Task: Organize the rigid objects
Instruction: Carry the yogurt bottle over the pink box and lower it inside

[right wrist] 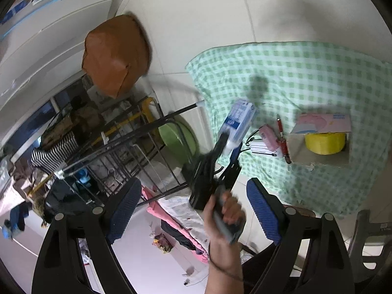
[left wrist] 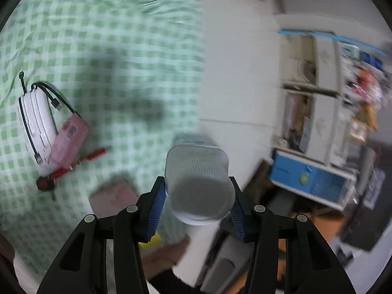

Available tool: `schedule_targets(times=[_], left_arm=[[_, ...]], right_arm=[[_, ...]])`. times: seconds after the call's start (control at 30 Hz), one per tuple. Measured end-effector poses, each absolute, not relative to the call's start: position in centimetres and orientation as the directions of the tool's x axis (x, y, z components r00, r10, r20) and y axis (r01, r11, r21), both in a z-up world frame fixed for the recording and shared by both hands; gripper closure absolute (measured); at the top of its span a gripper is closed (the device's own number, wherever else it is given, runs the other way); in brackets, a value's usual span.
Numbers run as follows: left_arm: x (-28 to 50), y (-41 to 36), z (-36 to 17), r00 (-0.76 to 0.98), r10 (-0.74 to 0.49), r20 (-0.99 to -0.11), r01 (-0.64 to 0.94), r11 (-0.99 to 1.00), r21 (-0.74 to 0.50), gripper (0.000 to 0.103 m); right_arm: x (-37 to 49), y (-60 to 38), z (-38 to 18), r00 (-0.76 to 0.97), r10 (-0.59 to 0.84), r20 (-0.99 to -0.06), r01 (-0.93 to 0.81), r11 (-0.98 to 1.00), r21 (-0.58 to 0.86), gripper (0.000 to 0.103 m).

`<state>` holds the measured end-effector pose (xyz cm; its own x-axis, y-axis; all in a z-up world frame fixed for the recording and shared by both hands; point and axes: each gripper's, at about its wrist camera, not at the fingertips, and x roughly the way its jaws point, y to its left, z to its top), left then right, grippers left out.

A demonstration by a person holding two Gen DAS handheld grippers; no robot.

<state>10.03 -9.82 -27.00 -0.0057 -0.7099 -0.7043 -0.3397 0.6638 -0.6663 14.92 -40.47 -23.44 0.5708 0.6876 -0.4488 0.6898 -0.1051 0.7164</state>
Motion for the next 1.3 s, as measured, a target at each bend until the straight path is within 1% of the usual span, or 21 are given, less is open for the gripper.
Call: schedule_targets(times=[0.17,0.27,0.4,0.5,0.57,0.63,0.67,0.7,0.73,0.77,0.8,0.83,0.87,0.9,1.0,1.03,1.07,1.1,1.2,1.23,1.3], left_arm=[[6.3,-8.2,-19.6,0.007,-0.760,-0.650,-0.212,0.634,-0.744,0.058],[3.3,-6.5,-16.7,0.015,-0.768,-0.640,-0.148,0.632,-0.761,0.058],[-0.4,-5.1,-15.2,-0.015,-0.760,-0.650,-0.070,0.649,-0.757,0.058],[-2.6,-5.5,-15.1,-0.073,-0.757,-0.649,-0.040,0.652,-0.757,0.058],[-3.5,-6.6,-15.6,-0.127,-0.754,-0.644,-0.022,0.651,-0.759,0.058],[-3.7,-7.7,-15.9,-0.170,-0.747,-0.642,0.000,0.652,-0.758,0.058],[-3.6,-8.2,-15.9,-0.180,-0.731,-0.658,0.024,0.666,-0.746,0.058],[-3.2,-8.6,-15.6,-0.178,-0.706,-0.686,0.055,0.688,-0.723,0.058],[-3.0,-9.1,-15.4,-0.185,-0.673,-0.716,0.091,0.714,-0.695,0.058],[-2.6,-9.4,-15.5,-0.200,-0.640,-0.742,0.122,0.735,-0.667,0.058],[-2.5,-9.6,-15.6,-0.207,-0.638,-0.742,0.126,0.735,-0.667,0.061],[-2.4,-9.6,-15.6,-0.226,-0.648,-0.727,0.117,0.723,-0.681,0.061],[-2.2,-9.6,-15.8,-0.253,-0.659,-0.709,0.099,0.711,-0.696,0.061],[-2.0,-9.5,-15.9,-0.269,-0.657,-0.705,0.082,0.713,-0.696,0.061],[-1.3,-7.8,-16.3,-0.279,-0.634,-0.721,0.017,0.748,-0.664,0.061],[-1.0,-6.6,-16.3,-0.266,-0.640,-0.721,-0.025,0.752,-0.659,0.061],[-0.1,-4.5,-16.5,-0.235,-0.670,-0.704,-0.107,0.738,-0.667,0.061],[0.0,-3.2,-16.4,-0.207,-0.697,-0.687,-0.171,0.717,-0.676,0.061],[0.6,3.0,-17.7,-0.063,-0.806,-0.589,-0.466,0.545,-0.697,0.061],[0.5,4.7,-18.1,-0.023,-0.812,-0.584,-0.528,0.506,-0.682,0.061],[0.6,7.5,-18.5,0.020,-0.771,-0.637,-0.597,0.502,-0.626,0.061]], right_arm=[[15.8,-37.5,-23.7,0.526,0.722,-0.449,0.698,-0.064,0.714,0.014],[16.1,-35.2,-24.1,0.483,0.755,-0.443,0.704,-0.035,0.709,0.014],[15.7,-31.7,-24.8,0.402,0.806,-0.435,0.713,0.022,0.701,0.014],[14.7,-27.7,-25.9,0.313,0.866,-0.391,0.718,0.054,0.694,0.014],[14.2,-26.1,-26.9,0.257,0.875,-0.411,0.720,0.110,0.685,0.014],[13.4,-25.4,-28.7,0.207,0.861,-0.465,0.745,0.169,0.645,0.016],[13.0,-25.3,-29.7,0.187,0.857,-0.480,0.760,0.183,0.624,0.020],[12.6,-25.1,-31.0,0.146,0.856,-0.496,0.777,0.211,0.593,0.029],[12.2,-25.0,-32.0,0.119,0.858,-0.499,0.786,0.226,0.575,0.030],[12.0,-25.1,-32.7,0.129,0.864,-0.487,0.787,0.209,0.580,0.033],[12.2,-25.2,-33.4,0.126,0.864,-0.488,0.777,0.220,0.590,0.037],[12.5,-25.2,-33.6,0.110,0.856,-0.505,0.762,0.253,0.595,0.039],[12.8,-25.3,-33.8,0.093,0.840,-0.534,0.748,0.296,0.594,0.046],[13.0,-25.8,-34.3,0.087,0.828,-0.553,0.745,0.315,0.588,0.050],[13.1,-27.4,-36.0,0.092,0.820,-0.564,0.766,0.303,0.566,0.053],[13.2,-27.9,-36.5,0.085,0.816,-0.572,0.769,0.311,0.558,0.055],[13.1,-28.1,-37.0,0.082,0.818,-0.570,0.771,0.310,0.556,0.090],[13.2,-27.9,-37.3,0.076,0.834,-0.547,0.773,0.297,0.560,0.101],[14.0,-26.3,-37.2,0.041,0.857,-0.513,0.738,0.320,0.594,0.101],[14.1,-25.9,-37.2,0.027,0.859,-0.511,0.728,0.334,0.599,0.101],[14.1,-25.1,-37.2,0.007,0.870,-0.492,0.729,0.333,0.599,0.101]])
